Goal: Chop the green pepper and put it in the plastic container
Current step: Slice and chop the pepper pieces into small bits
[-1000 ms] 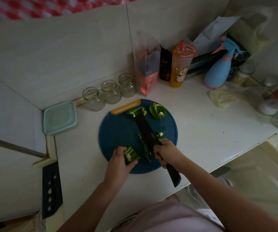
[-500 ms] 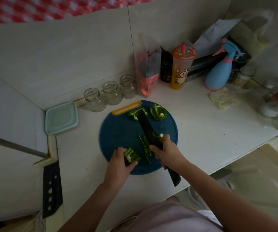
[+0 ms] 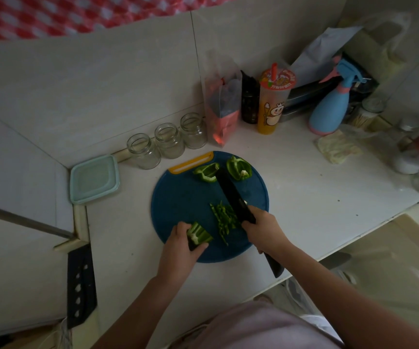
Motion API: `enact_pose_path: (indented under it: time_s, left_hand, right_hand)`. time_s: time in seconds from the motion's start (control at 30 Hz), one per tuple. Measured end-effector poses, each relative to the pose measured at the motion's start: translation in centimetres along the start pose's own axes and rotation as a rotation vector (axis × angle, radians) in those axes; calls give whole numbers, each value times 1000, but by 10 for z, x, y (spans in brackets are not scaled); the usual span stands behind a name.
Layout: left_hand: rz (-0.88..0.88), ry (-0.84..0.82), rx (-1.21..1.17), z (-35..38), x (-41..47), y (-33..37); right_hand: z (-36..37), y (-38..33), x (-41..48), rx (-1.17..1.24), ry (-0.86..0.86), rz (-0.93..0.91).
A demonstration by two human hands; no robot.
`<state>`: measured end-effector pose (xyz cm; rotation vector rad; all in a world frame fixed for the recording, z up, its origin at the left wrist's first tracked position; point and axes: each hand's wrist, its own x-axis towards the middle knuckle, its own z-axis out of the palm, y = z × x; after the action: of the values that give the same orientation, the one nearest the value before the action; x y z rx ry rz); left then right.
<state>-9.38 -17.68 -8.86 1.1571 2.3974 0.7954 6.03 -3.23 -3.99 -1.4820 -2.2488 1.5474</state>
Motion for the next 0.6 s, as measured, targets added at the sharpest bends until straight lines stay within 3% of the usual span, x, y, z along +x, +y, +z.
enact_pose_path:
  time_s: [0.3,0.6]
  left_hand:
    - [2,-11,13,-1,0,1]
    - [51,-6,65,-2,0,0]
  right_hand:
    - [-1,0,-3,53,33,47]
    - [6,-2,-10,-171,137,-194]
